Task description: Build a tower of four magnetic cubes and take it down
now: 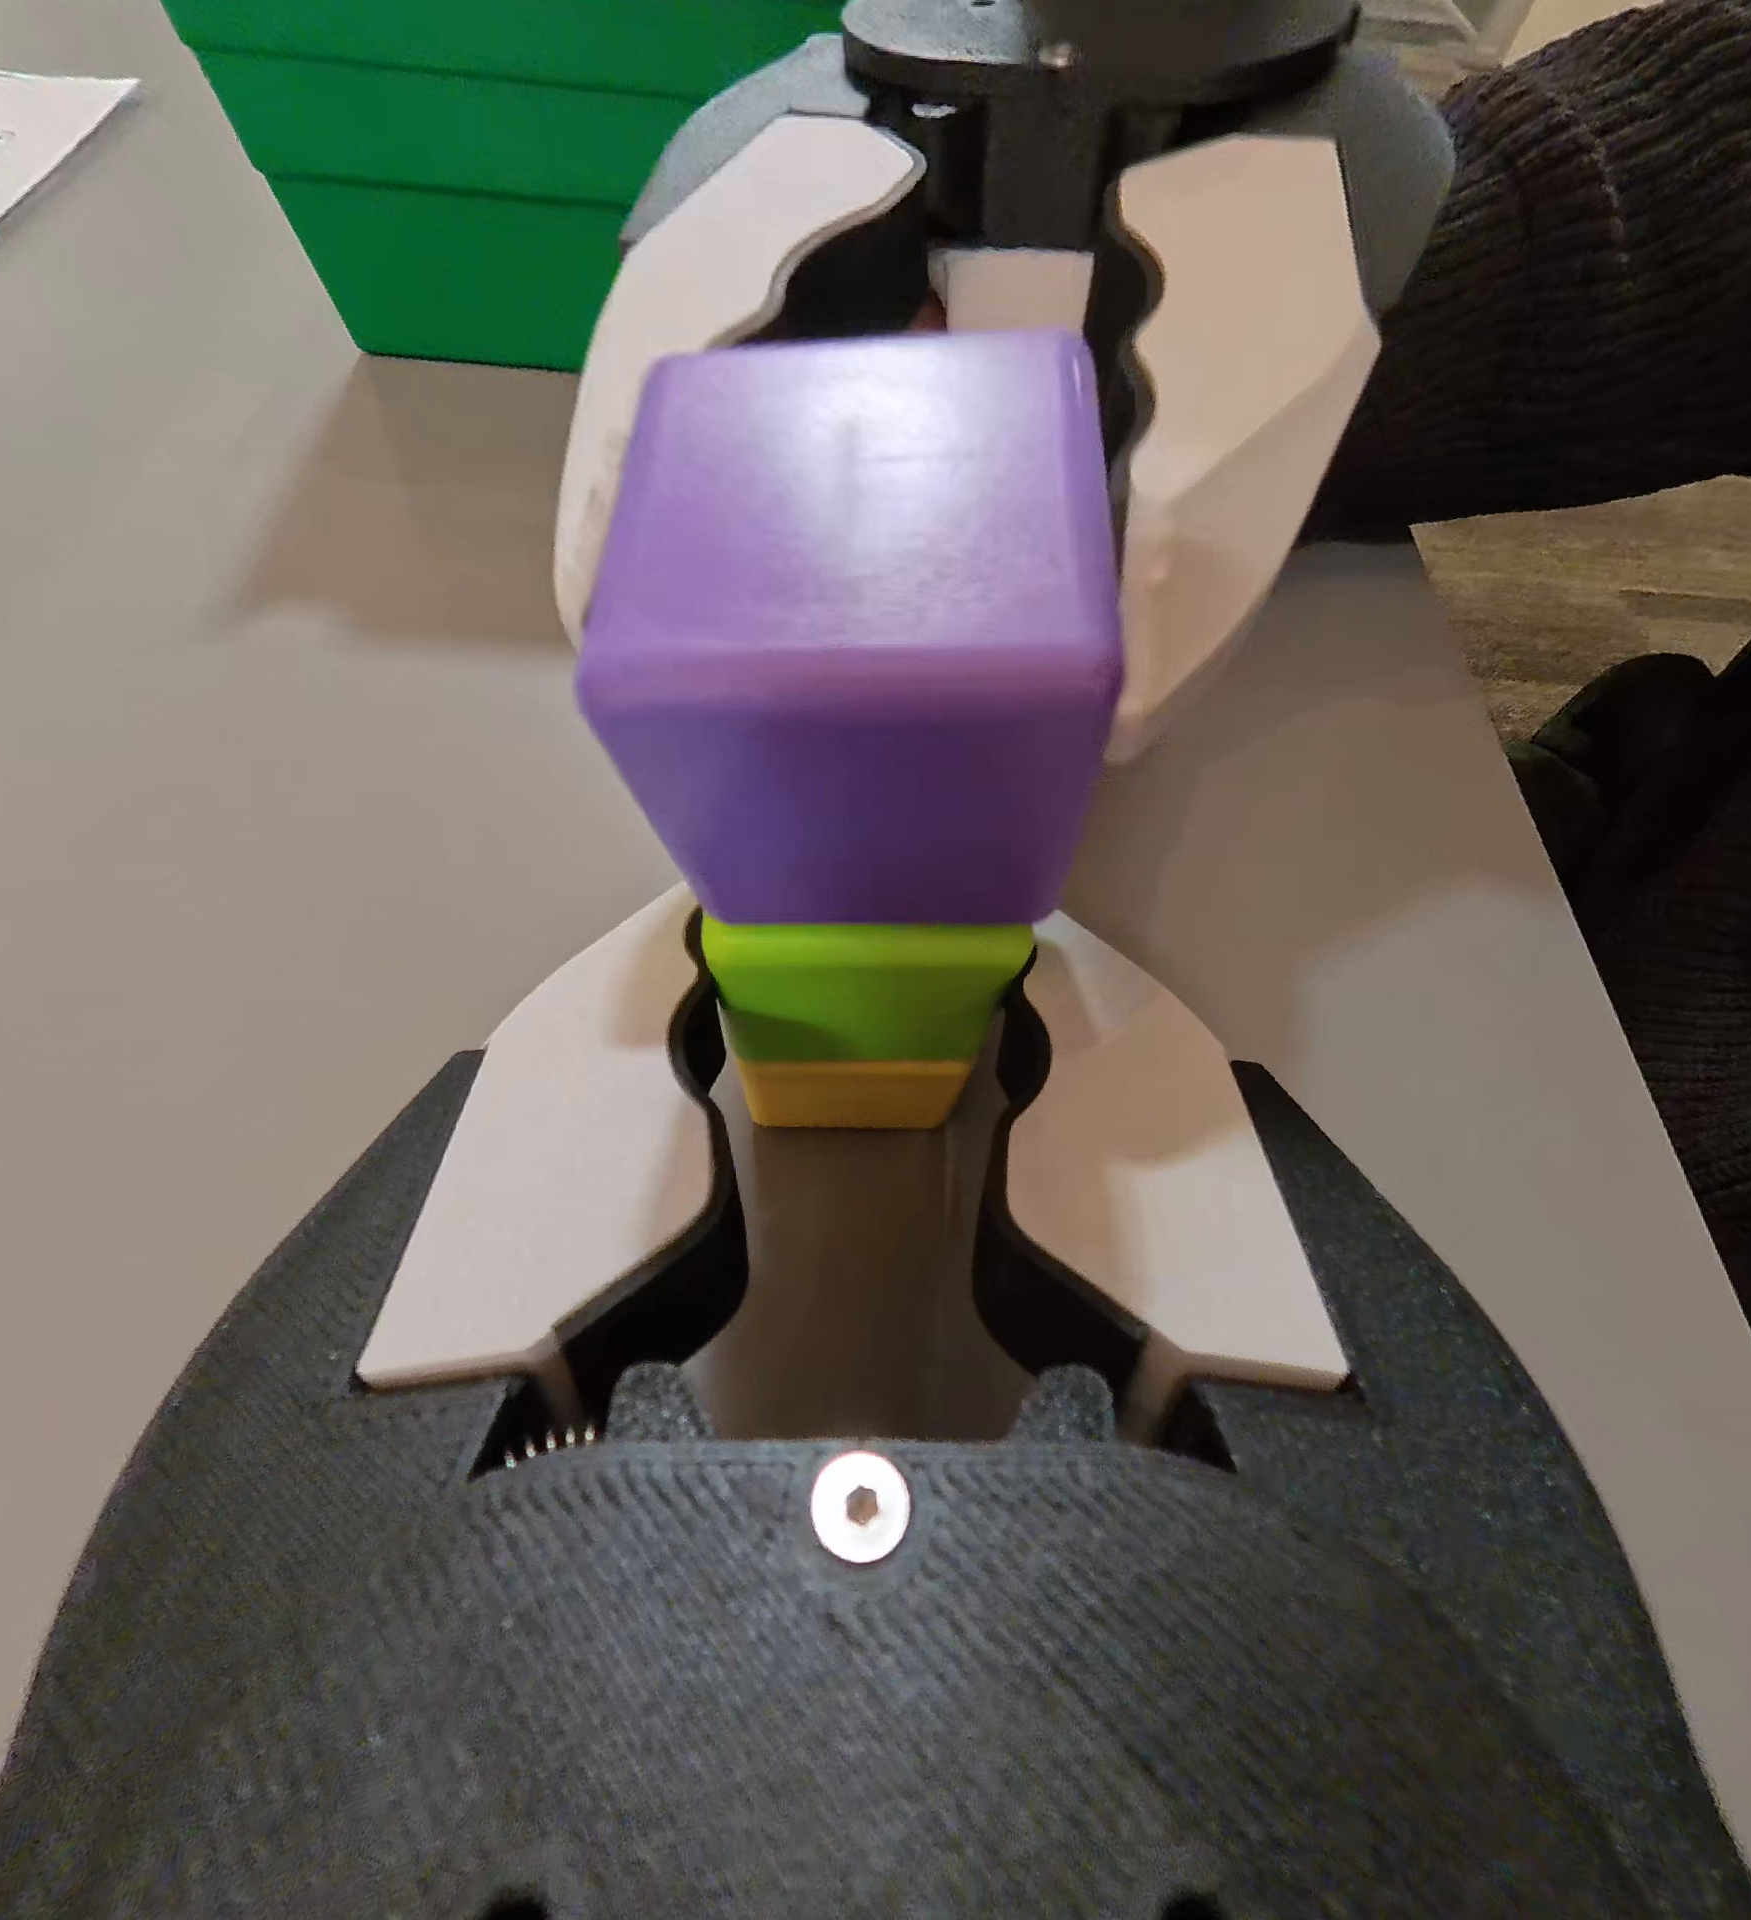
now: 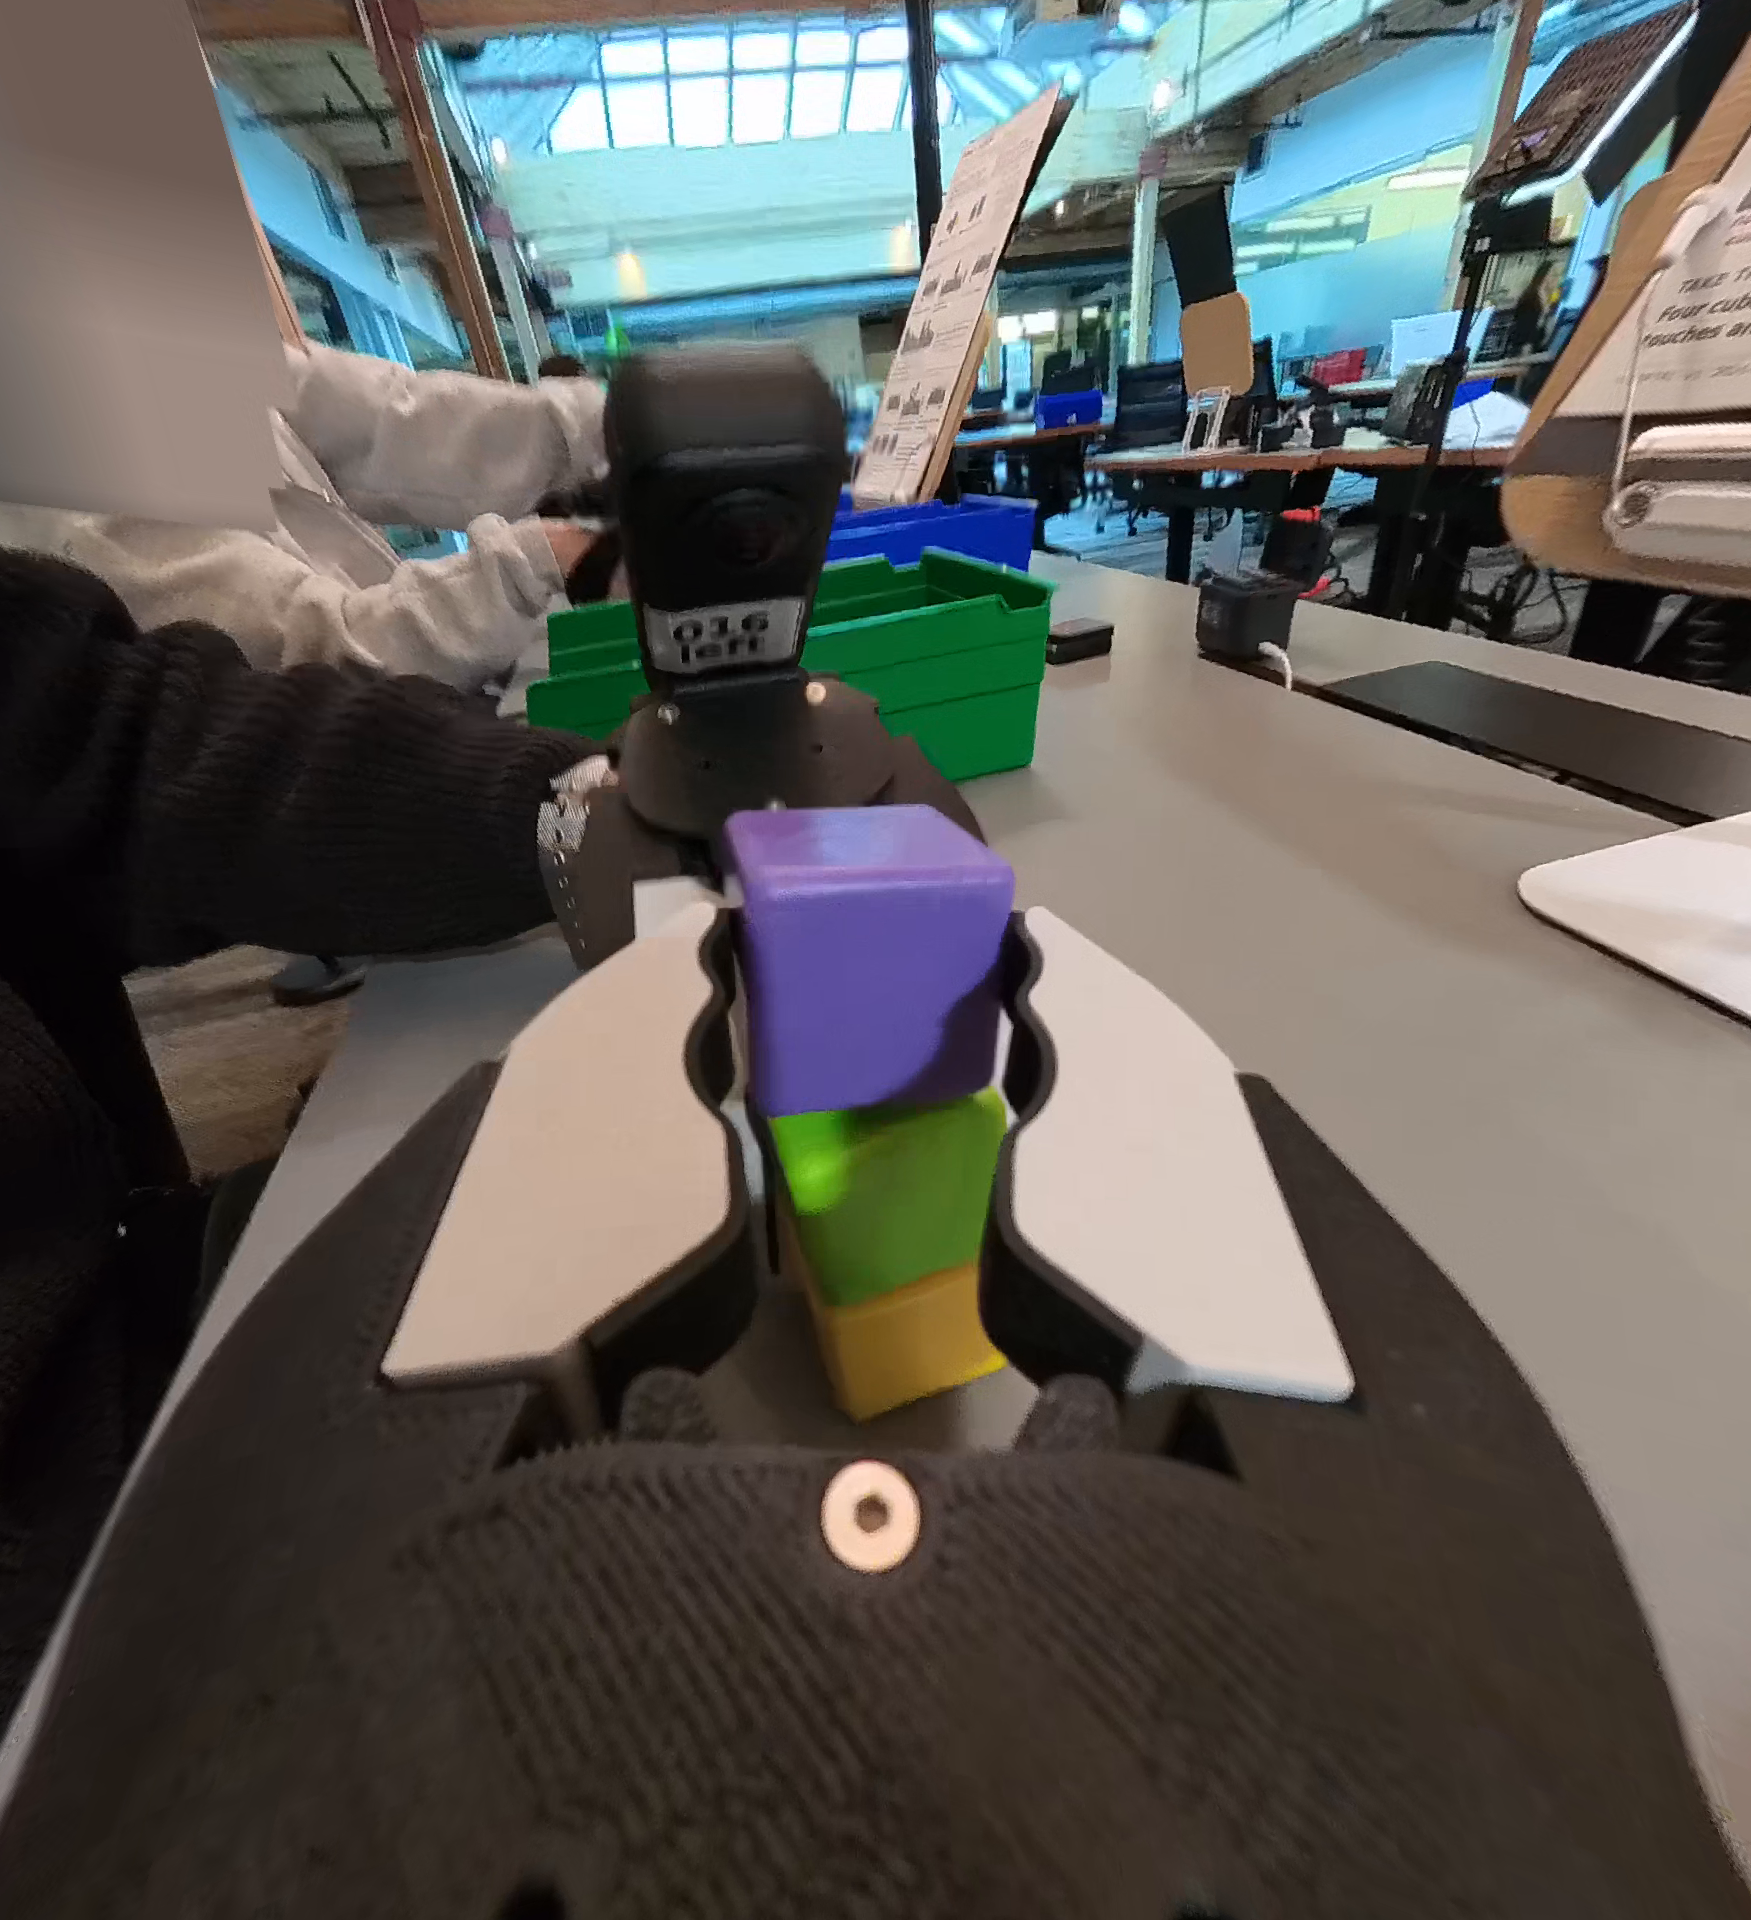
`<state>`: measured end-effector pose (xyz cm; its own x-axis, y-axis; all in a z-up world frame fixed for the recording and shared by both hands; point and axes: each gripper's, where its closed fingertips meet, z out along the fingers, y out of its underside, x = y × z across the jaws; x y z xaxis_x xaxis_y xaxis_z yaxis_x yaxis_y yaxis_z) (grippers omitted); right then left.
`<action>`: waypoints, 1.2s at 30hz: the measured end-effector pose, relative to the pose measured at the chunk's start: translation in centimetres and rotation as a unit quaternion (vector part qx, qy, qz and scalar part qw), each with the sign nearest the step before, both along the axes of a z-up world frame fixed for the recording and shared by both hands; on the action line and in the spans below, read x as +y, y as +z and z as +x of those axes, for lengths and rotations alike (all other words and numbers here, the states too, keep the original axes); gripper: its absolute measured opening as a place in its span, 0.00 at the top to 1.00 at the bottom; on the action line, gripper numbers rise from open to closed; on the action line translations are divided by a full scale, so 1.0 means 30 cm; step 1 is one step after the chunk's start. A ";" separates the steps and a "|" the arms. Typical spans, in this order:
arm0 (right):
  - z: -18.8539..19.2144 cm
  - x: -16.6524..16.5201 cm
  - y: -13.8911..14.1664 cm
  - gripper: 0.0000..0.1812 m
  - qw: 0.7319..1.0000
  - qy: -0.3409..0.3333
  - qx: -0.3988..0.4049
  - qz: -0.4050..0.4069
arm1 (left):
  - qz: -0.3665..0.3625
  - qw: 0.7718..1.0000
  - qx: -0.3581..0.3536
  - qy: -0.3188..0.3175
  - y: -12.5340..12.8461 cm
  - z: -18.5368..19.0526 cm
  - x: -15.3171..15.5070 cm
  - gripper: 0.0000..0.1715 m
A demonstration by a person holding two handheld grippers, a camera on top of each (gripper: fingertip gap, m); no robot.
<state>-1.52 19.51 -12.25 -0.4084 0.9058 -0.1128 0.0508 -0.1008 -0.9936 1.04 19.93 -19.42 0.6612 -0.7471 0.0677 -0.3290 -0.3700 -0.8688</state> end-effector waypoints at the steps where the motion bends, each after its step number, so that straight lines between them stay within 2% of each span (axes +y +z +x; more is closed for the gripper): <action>1: 0.002 0.005 0.021 0.72 1.000 0.000 0.011 -0.017 | 0.002 1.000 0.004 0.001 -0.002 0.001 0.001 0.70; 4: 0.016 0.040 0.097 0.72 0.997 -0.008 0.043 -0.061 | 0.002 1.000 0.003 0.001 -0.001 0.001 0.001 0.70; 10: 0.048 0.082 0.169 0.72 0.995 -0.037 0.065 -0.061 | 0.002 1.000 0.004 0.002 -0.001 0.000 0.002 0.71; 13: 0.071 0.091 0.253 0.72 0.995 -0.050 0.077 -0.046 | 0.002 1.000 0.004 0.001 -0.001 0.000 0.001 0.70; 17: 0.144 0.161 0.399 0.72 0.991 -0.104 0.081 0.035 | 0.001 1.000 0.003 0.001 -0.002 0.001 0.001 0.70; 21: 0.284 0.376 0.470 0.72 0.958 -0.236 0.036 0.155 | 0.001 1.000 0.003 0.000 -0.002 0.000 0.001 0.70; 24: 0.421 0.569 0.419 0.72 0.921 -0.327 -0.052 0.205 | 0.000 1.000 0.003 0.000 -0.002 0.000 0.002 0.70; 28: 0.609 0.794 0.204 0.72 0.857 -0.411 -0.239 0.197 | 0.001 1.000 0.004 0.001 -0.002 0.000 0.002 0.70; 32: 0.745 0.899 0.015 0.72 0.803 -0.440 -0.369 0.157 | 0.000 1.000 0.003 0.003 -0.003 0.000 0.002 0.70; 36: 0.822 0.960 -0.104 0.72 0.741 -0.456 -0.451 0.201 | -0.001 1.000 0.004 0.004 -0.003 0.000 0.002 0.70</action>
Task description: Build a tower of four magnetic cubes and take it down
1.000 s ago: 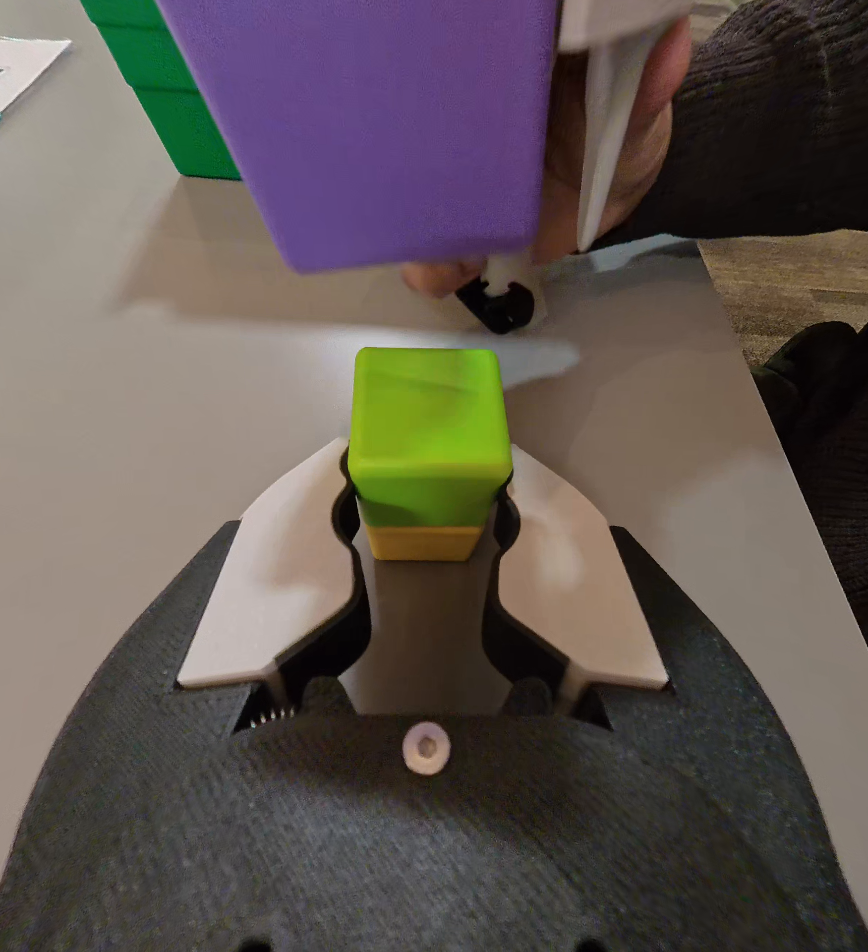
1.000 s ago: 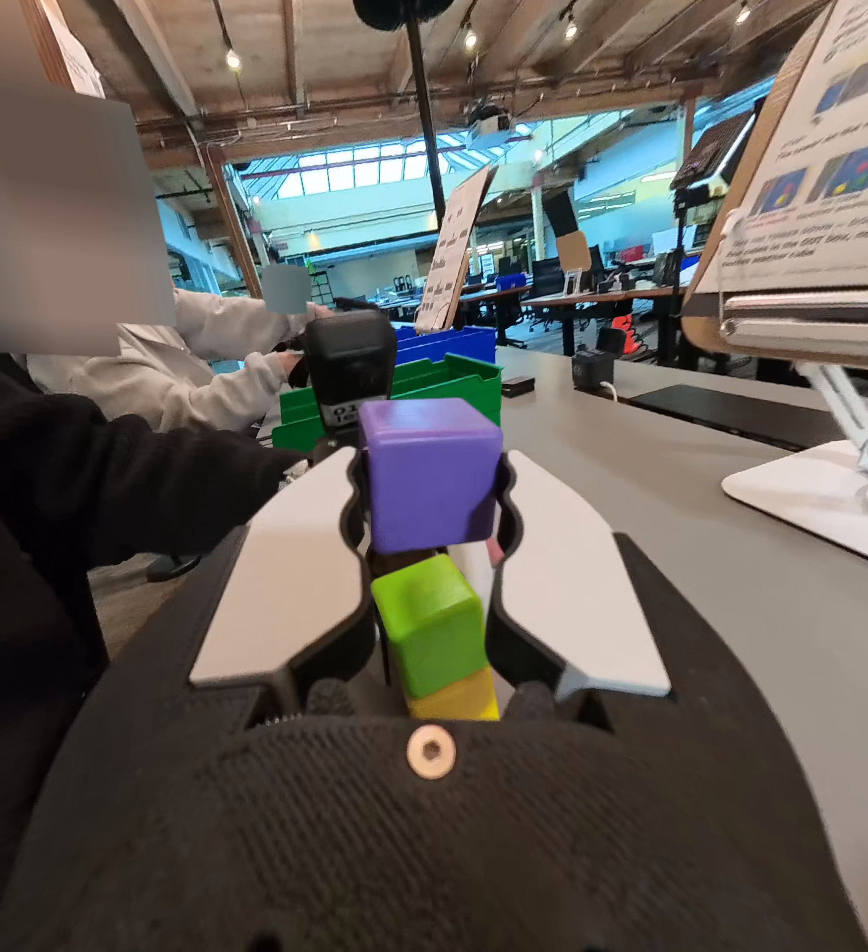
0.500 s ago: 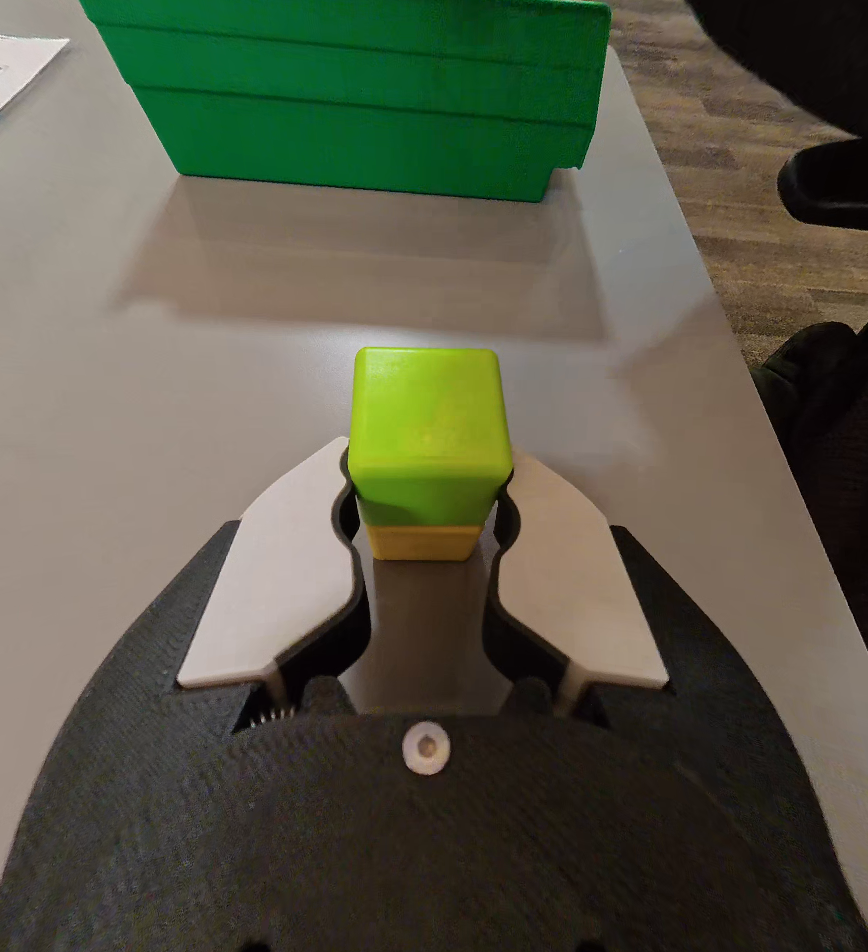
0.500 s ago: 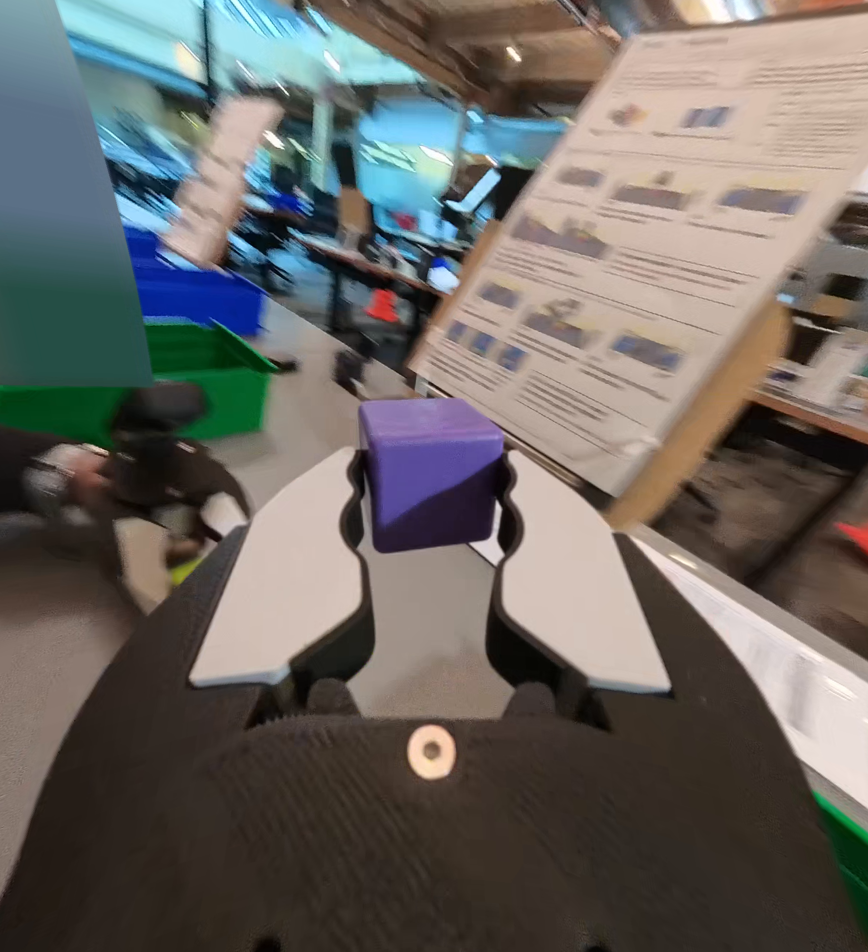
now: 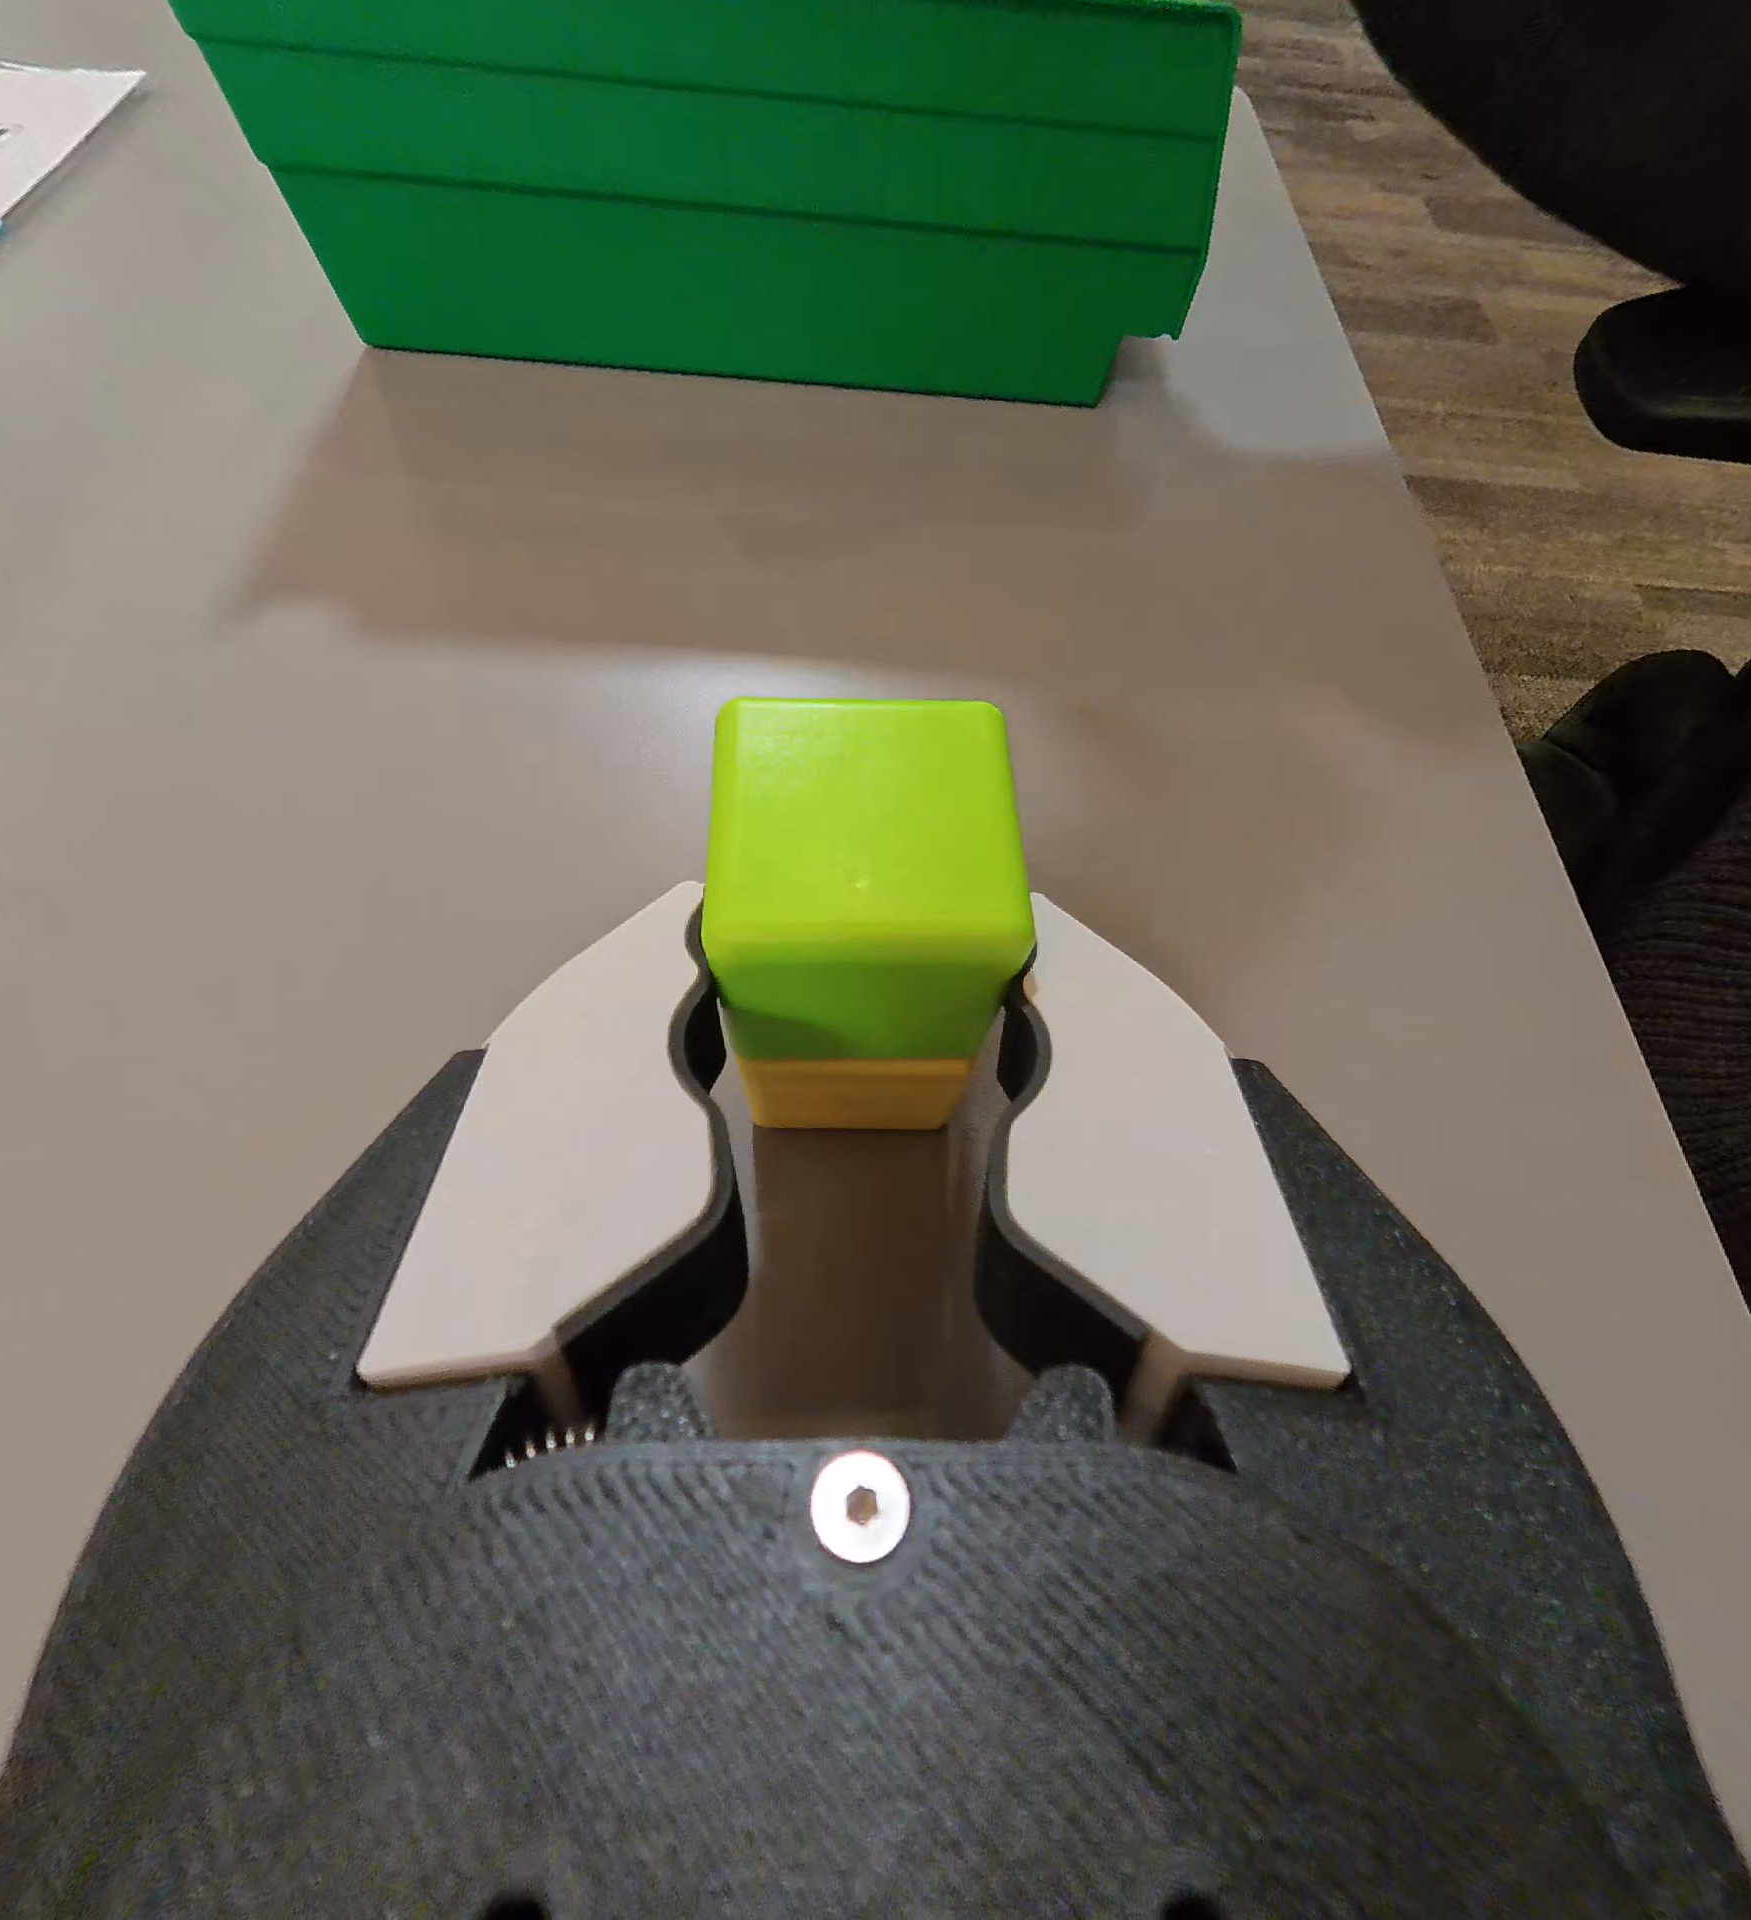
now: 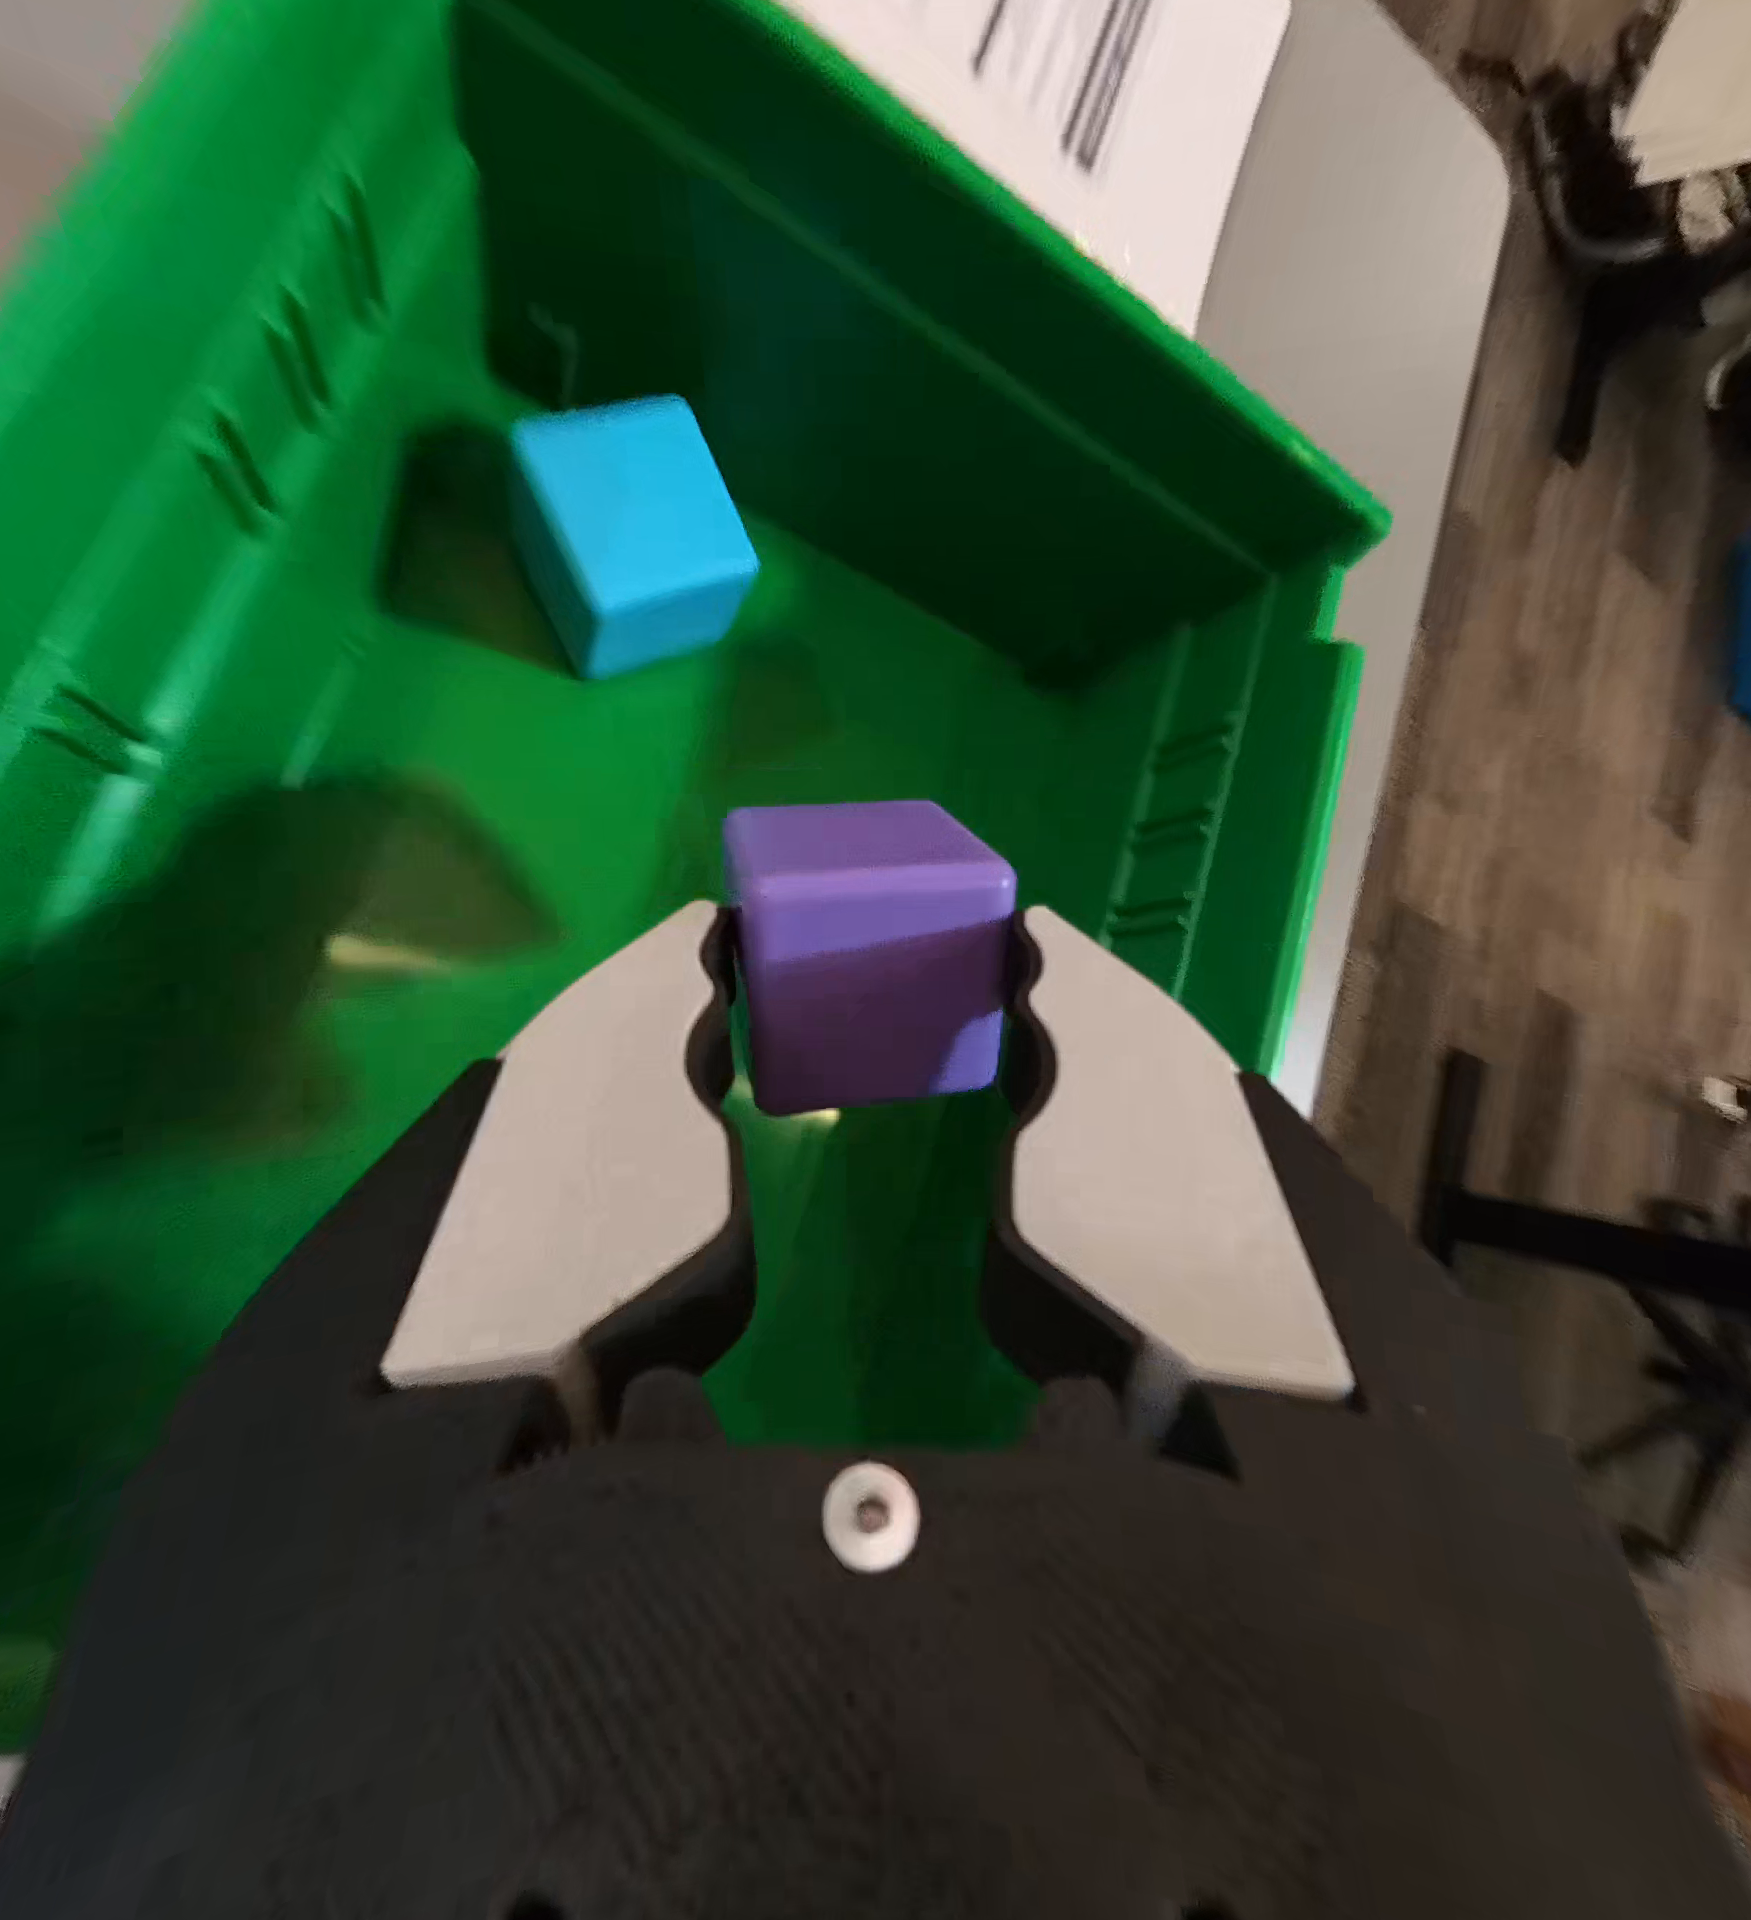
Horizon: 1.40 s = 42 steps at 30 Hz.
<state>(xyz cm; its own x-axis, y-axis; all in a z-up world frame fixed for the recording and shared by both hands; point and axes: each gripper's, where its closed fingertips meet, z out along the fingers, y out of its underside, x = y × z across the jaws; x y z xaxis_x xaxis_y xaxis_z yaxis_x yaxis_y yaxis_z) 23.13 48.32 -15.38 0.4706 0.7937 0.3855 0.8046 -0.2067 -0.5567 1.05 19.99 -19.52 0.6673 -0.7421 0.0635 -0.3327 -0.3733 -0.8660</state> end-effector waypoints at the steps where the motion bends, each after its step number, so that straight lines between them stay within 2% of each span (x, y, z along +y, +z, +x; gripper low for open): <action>1: 0.013 0.013 -0.022 0.72 1.000 -0.006 -0.025 0.008 | 0.000 1.000 0.000 0.000 0.000 0.000 0.000 0.70; 9: 0.039 0.041 -0.145 0.71 0.993 -0.029 -0.110 -0.014 | 0.000 1.000 0.002 0.001 -0.001 0.000 0.000 0.70; 25: 0.071 0.070 -0.169 0.73 0.990 -0.039 -0.131 0.019 | 0.000 1.000 0.002 0.001 -0.002 0.000 0.000 0.70; 33: 0.047 0.060 -0.081 0.70 0.994 -0.031 -0.096 0.046 | -0.001 1.000 0.002 0.000 -0.002 0.000 0.000 0.70; 38: -0.093 -0.017 0.031 0.69 0.998 0.021 -0.015 0.061 | -0.003 1.000 0.001 -0.001 -0.004 0.000 0.000 0.70; 42: -0.250 -0.130 0.157 0.65 0.990 0.090 0.053 0.091 | -0.013 1.000 -0.001 -0.001 -0.009 0.001 -0.002 0.70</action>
